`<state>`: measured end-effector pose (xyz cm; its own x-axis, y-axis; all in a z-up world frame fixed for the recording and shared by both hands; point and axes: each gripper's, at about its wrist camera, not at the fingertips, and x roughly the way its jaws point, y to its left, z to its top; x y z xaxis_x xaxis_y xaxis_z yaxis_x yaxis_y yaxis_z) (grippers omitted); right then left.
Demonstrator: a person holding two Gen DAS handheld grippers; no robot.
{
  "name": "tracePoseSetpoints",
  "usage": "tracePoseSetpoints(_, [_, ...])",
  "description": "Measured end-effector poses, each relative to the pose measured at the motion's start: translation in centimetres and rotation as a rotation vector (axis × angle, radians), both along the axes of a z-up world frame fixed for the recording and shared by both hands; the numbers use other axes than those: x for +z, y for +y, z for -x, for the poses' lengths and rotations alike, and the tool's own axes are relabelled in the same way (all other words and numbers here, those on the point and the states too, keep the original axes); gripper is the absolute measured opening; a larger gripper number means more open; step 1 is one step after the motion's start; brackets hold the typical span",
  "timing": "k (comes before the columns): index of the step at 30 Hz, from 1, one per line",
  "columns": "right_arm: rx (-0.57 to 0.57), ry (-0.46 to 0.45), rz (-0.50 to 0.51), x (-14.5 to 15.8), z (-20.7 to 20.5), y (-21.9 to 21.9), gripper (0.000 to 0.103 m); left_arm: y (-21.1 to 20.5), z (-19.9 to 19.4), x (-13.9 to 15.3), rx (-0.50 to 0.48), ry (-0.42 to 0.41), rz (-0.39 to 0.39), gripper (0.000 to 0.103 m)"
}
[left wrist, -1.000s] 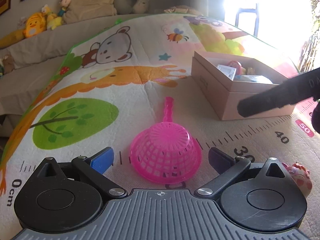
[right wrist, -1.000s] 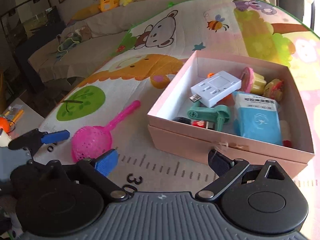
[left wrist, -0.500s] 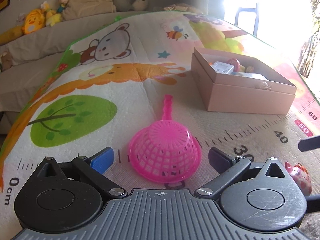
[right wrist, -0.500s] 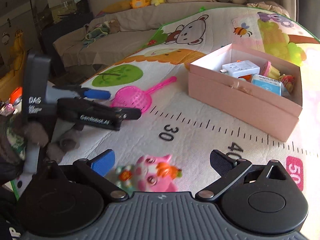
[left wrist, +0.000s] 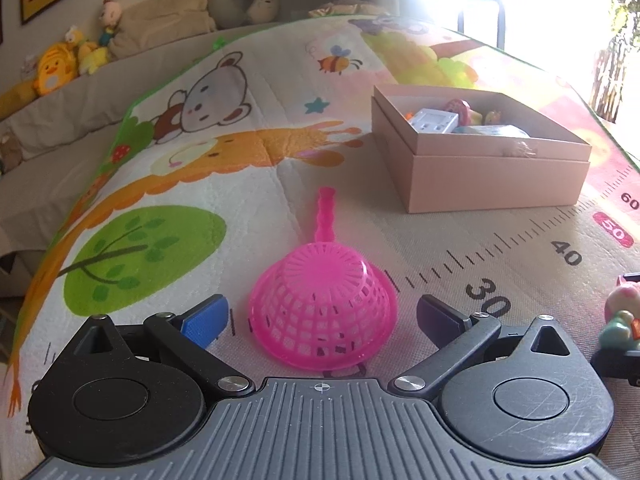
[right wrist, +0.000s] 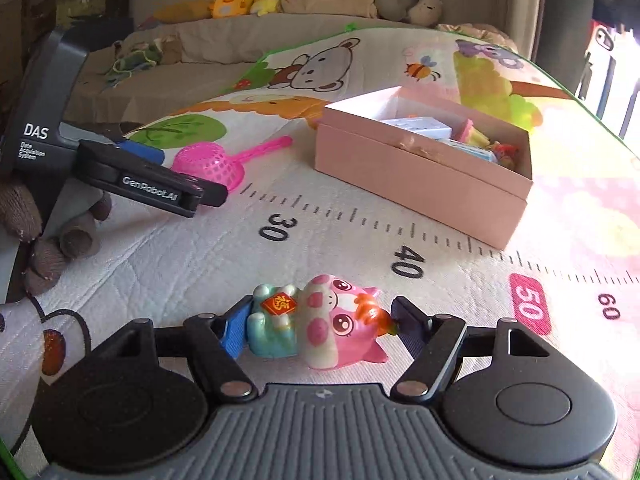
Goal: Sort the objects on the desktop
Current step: 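Grasp the pink pig toy with the right gripper while the left approaches the pink basket, then grasp the pink basket with the left gripper while the right carries the pig over the box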
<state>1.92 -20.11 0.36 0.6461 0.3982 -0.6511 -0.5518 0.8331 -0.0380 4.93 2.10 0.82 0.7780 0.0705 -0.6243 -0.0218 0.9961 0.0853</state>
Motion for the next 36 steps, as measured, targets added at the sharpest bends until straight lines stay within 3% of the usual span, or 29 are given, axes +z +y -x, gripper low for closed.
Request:
tracePoseSetpoints(5, [-0.035, 0.016, -0.034, -0.3, -0.2, -0.8, 0.075, -0.3, -1.1, -0.1, 0.004, 0.023, -0.025, 0.101])
tracePoseSetpoints(7, [-0.03, 0.016, -0.03, -0.3, -0.2, -0.7, 0.079, -0.1, -1.4, 0.0, 0.007, 0.029, -0.017, 0.09])
tracePoseSetpoints(12, [-0.036, 0.022, -0.03, -0.3, -0.3, -0.6, 0.083, -0.1, -1.0, 0.1, -0.01, 0.03, -0.01, 0.088])
tracePoseSetpoints(14, [-0.039, 0.009, -0.03, -0.2, 0.0, -0.7, 0.071, -0.7, 0.0, 0.5, -0.036, 0.021, -0.025, 0.088])
tracePoseSetpoints(15, [-0.038, 0.006, -0.03, 0.0, 0.2, -0.8, 0.071, -1.1, 0.6, 0.8, -0.05, 0.01, -0.032, 0.088])
tracePoseSetpoints(19, [0.006, 0.008, -0.035, 1.5, 1.5, -1.5, 0.067, -2.6, 3.5, 4.5, -0.121, -0.087, -0.022, 0.088])
tracePoseSetpoints(23, [-0.001, -0.122, -0.093, 7.7, 1.9, -3.6, 0.067, -4.1, 3.7, 11.3, -0.161, -0.29, -0.062, 0.088])
tracePoseSetpoints(26, [-0.062, -0.237, -0.197, 13.2, 1.1, -5.8, 0.067, -5.8, 1.5, 15.3, -0.207, -0.414, -0.1, 0.088])
tracePoseSetpoints(29, [-0.126, -0.306, -0.235, 15.9, -0.2, -6.7, 0.067, -7.9, -2.4, 16.5, -0.239, -0.448, -0.106, 0.088])
tracePoseSetpoints(32, [-0.176, -0.297, -0.251, 16.4, -1.8, -7.2, 0.067, -9.6, -6.8, 15.3, -0.293, -0.446, -0.053, 0.089])
tracePoseSetpoints(33, [-0.187, -0.277, -0.26, 16.1, -2.5, -7.5, 0.067, -10.2, -8.1, 14.4, -0.31, -0.44, -0.059, 0.095])
tracePoseSetpoints(36, [-0.225, -0.208, -0.261, 15.0, -4.5, -7.8, 0.067, -10.3, -11.3, 10.8, -0.286, -0.315, -0.092, 0.097])
